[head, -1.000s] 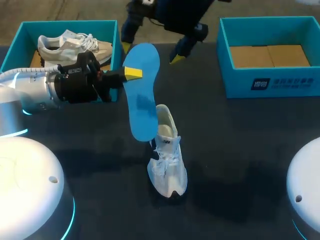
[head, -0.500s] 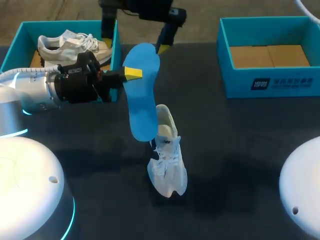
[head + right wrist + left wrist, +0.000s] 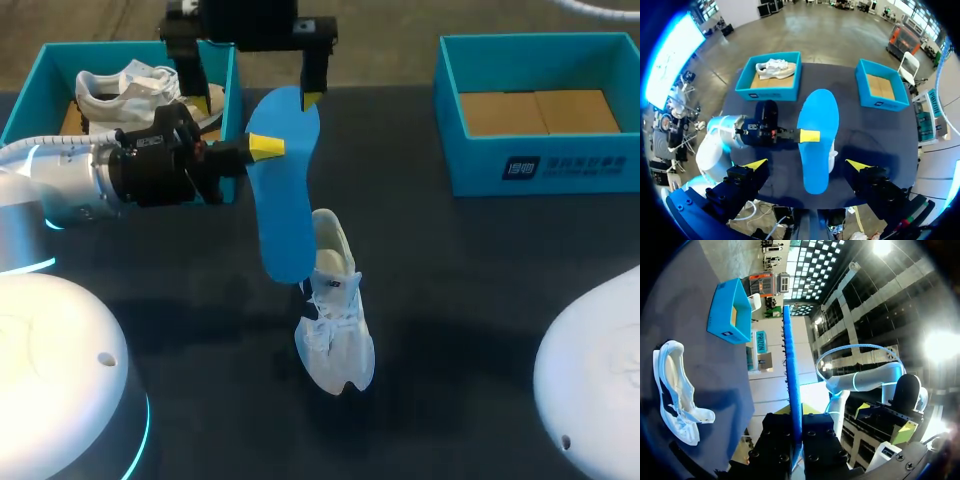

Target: Take the shoe out of the shoebox, open the shoe tongue, remove and reinsert the insole, then place the shoe into the shoebox

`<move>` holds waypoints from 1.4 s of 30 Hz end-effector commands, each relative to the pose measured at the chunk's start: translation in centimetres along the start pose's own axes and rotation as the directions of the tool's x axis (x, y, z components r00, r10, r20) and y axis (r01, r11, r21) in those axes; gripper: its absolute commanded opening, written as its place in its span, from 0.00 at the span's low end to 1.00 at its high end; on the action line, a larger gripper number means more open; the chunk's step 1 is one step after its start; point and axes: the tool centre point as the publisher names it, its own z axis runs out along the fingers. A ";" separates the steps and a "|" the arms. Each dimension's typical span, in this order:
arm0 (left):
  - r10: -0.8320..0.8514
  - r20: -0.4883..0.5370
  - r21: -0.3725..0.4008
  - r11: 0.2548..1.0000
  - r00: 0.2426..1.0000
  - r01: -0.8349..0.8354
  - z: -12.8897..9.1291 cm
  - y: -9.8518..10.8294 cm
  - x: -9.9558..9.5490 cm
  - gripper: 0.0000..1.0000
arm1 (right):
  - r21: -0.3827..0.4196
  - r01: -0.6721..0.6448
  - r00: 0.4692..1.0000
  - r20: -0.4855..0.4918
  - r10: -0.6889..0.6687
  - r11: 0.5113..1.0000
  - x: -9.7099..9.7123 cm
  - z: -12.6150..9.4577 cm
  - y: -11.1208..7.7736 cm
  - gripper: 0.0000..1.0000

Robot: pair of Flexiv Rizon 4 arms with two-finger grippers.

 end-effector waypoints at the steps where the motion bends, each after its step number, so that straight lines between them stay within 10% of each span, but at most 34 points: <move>1: 0.001 0.000 0.002 1.000 1.000 -0.001 0.0 0.1 0.0 0.00 | 0.020 0.003 0.997 0.076 -0.005 1.000 0.3 0.1 0.4 1.00; 32: 0.001 0.000 0.002 1.000 1.000 -0.001 0.0 0.1 0.0 0.00 | 0.020 0.003 0.997 0.076 -0.005 1.000 0.3 0.1 0.4 1.00; 42: 0.001 0.000 0.002 1.000 1.000 -0.001 0.0 0.1 0.0 0.00 | 0.028 0.038 0.996 -0.078 -0.035 0.999 -2.6 0.3 -0.5 1.00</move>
